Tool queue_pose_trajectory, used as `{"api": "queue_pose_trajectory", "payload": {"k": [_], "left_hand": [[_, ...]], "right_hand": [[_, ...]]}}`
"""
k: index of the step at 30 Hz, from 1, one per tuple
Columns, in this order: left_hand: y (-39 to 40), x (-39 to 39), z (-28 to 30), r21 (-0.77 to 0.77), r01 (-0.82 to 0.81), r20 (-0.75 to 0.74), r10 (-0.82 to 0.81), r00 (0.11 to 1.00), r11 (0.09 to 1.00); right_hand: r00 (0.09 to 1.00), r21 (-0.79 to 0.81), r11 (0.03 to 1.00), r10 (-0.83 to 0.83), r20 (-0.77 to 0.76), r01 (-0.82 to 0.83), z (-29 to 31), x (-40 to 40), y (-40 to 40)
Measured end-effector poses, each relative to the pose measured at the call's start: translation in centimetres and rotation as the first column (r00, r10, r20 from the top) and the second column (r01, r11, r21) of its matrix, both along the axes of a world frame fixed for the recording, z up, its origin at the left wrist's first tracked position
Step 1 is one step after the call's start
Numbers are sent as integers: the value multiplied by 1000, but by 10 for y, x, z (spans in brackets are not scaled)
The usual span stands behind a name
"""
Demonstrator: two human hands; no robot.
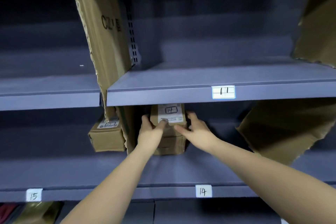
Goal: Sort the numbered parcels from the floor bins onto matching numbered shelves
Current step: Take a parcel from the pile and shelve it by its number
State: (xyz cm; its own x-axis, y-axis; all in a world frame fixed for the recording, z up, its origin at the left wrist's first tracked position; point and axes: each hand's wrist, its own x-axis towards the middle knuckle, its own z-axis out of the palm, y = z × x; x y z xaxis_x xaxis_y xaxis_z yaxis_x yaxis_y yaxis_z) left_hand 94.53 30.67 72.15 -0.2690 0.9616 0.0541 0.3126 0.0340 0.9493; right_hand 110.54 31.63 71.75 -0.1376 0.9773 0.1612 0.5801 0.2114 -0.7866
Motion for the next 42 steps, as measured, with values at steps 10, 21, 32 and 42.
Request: {"api": "queue_pose_trajectory", "payload": {"k": [10, 21, 32, 42], "left_hand": [[68, -22, -26, -92, 8, 22, -6, 1000, 996], [82, -13, -29, -106, -61, -256, 32, 966, 993], [-13, 16, 35, -235, -13, -364, -75, 928, 972], [-145, 32, 122, -415, 224, -414, -403, 816, 882]], "right_hand": [[986, 70, 997, -55, 157, 44, -22, -31, 76], [986, 81, 994, -88, 142, 77, -29, -30, 89], [936, -101, 995, 17, 352, 19, 31, 1, 6], [888, -244, 962, 218, 405, -125, 121, 36, -137]]}}
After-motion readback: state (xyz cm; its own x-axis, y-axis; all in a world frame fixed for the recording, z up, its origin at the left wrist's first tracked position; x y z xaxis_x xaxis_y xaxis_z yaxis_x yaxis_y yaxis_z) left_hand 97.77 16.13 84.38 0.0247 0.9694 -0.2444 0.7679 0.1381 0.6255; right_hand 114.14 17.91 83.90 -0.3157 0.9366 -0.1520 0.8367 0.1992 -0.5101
